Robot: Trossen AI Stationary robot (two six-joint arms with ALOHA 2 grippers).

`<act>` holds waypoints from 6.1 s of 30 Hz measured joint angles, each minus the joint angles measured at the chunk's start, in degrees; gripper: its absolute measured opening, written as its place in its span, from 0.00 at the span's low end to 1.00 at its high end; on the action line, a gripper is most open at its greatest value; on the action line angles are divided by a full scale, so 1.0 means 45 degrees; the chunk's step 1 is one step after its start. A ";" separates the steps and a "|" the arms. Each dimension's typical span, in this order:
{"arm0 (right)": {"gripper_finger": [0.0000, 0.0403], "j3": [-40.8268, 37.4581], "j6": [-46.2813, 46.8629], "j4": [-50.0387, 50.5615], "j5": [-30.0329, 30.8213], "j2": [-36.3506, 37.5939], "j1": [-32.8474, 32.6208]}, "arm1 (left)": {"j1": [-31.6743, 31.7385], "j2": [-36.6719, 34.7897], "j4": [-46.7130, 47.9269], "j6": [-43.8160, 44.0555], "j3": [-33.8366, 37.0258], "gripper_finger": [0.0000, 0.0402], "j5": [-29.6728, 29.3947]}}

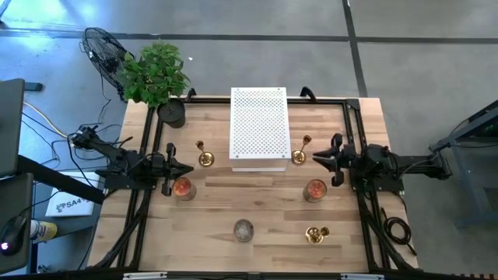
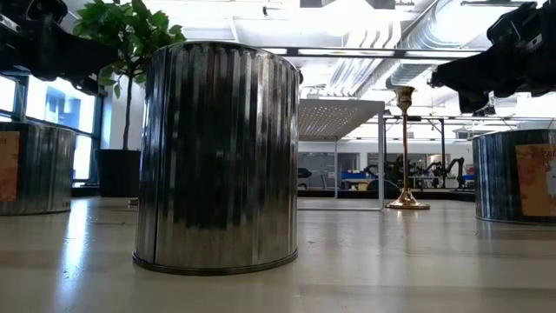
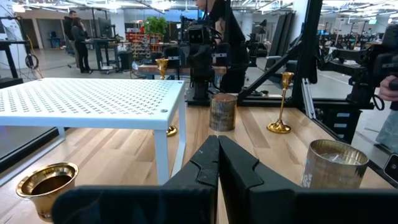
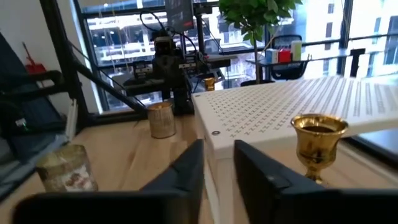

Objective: Pick & Place candle stick holders
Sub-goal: Put the right golden candle holder on the shelf

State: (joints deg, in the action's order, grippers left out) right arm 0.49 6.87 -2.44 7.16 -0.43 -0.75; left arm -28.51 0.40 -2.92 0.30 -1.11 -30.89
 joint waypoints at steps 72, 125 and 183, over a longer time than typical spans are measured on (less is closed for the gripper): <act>0.69 0.0238 0.0371 -0.5719 0.2415 -0.7655 0.2096 | 0.0004 0.0000 0.0000 0.0000 0.0001 0.00 0.0000; 0.22 0.1418 -0.2209 -0.6373 0.1462 -0.8485 0.2144 | 0.0001 -0.0001 0.0000 0.0000 -0.0004 0.00 -0.0004; 0.22 1.2829 -0.1482 -0.2393 -0.3907 -1.5249 0.9060 | 0.0004 -0.0002 0.0000 0.0000 -0.0001 0.00 -0.0002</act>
State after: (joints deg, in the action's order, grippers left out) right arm 58.22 0.20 -13.21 -10.42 -69.05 40.02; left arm -28.50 0.40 -2.92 0.30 -1.11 -30.90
